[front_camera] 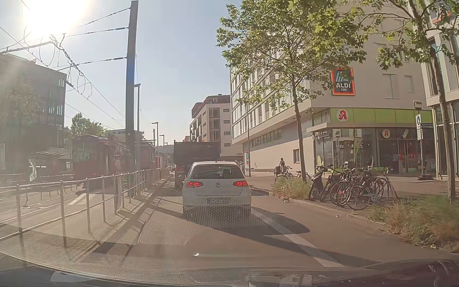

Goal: Follow the waypoints while adhering to traffic rules and regulations

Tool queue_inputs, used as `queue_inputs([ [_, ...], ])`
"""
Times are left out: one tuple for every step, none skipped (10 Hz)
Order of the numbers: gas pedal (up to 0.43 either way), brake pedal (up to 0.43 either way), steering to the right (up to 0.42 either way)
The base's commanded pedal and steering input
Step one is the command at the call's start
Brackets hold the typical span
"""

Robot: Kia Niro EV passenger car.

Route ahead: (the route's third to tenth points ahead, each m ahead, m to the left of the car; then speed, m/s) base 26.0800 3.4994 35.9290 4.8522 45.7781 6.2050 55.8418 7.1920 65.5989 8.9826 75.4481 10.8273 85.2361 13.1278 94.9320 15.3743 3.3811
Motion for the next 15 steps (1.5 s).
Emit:
queue_inputs([
  [0.059, 0.0, -0.107],
  [0.059, 0.0, -0.107],
  [0.067, 0.0, -0.108],
  [0.067, 0.0, -0.108],
  [0.067, 0.0, -0.108],
  [0.079, 0.0, -0.108],
  [0.087, 0.0, -0.108],
  [0.087, 0.0, -0.108],
  [0.098, 0.0, -0.108],
  [0.098, 0.0, -0.109],
  [0.11, 0.0, -0.108],
  [0.11, 0.0, -0.108],
  [0.118, 0.0, -0.108],
  [0.13, 0.0, -0.108],
  [0.13, 0.0, -0.107],
])
